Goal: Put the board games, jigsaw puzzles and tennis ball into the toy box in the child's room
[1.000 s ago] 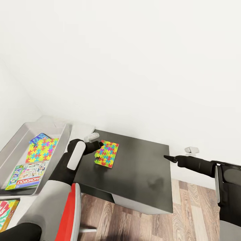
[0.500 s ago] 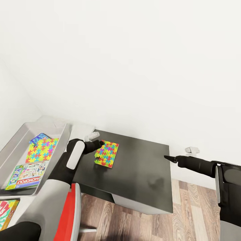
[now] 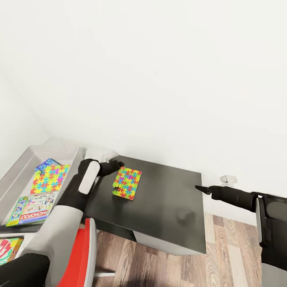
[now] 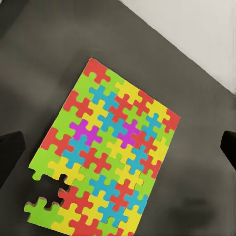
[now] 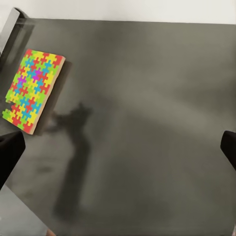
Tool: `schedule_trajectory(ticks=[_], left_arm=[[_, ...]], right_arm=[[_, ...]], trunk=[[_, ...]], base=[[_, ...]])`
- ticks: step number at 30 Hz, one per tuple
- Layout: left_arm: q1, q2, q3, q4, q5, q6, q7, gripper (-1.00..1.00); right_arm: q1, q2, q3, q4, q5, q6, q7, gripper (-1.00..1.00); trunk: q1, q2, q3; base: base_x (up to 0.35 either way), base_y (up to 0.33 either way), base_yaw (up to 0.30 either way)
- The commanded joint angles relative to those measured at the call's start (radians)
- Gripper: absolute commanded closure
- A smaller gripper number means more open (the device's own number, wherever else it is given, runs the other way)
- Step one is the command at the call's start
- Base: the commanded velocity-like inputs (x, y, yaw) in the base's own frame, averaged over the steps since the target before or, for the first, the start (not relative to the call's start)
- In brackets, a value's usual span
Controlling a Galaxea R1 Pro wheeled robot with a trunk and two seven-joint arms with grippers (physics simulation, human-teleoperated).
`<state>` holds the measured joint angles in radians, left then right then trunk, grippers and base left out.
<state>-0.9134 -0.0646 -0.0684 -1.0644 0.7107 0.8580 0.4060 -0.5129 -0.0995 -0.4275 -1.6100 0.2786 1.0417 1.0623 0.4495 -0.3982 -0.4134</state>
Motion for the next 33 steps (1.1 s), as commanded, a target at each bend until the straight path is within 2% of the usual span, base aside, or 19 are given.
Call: schedule_trajectory(ticks=[1,5,12,22,33], left_arm=[[-0.001,0.000,-0.001,0.000,0.011,0.002,0.010,-1.00],[-0.046,0.017,-0.001,0.064,0.008,-0.001,-0.024,-1.00],[-0.082,0.032,-0.001,0.135,0.005,-0.016,-0.074,-1.00],[-0.098,0.039,-0.003,0.183,0.003,-0.034,-0.099,-1.00],[-0.101,0.040,-0.005,0.211,0.004,-0.051,-0.105,-1.00]], right_arm=[[-0.001,0.000,-0.001,-0.001,0.010,0.006,0.010,-1.00],[-0.003,0.000,-0.001,-0.001,0.010,0.006,0.010,-1.00],[-0.003,-0.002,-0.002,-0.001,0.010,0.006,0.010,-1.00],[-0.002,-0.001,-0.010,-0.002,0.010,0.006,0.011,-1.00],[-0.002,-0.002,-0.017,-0.002,0.010,0.006,0.011,-1.00]], trunk=[[0.001,-0.002,-0.002],[0.001,-0.002,-0.002],[0.001,-0.002,-0.002],[0.001,-0.002,-0.003],[0.001,-0.002,-0.015]], base=[[0.000,0.000,0.000],[0.000,0.000,0.000],[0.000,0.000,0.000],[0.000,0.000,0.000],[0.000,0.000,0.000]])
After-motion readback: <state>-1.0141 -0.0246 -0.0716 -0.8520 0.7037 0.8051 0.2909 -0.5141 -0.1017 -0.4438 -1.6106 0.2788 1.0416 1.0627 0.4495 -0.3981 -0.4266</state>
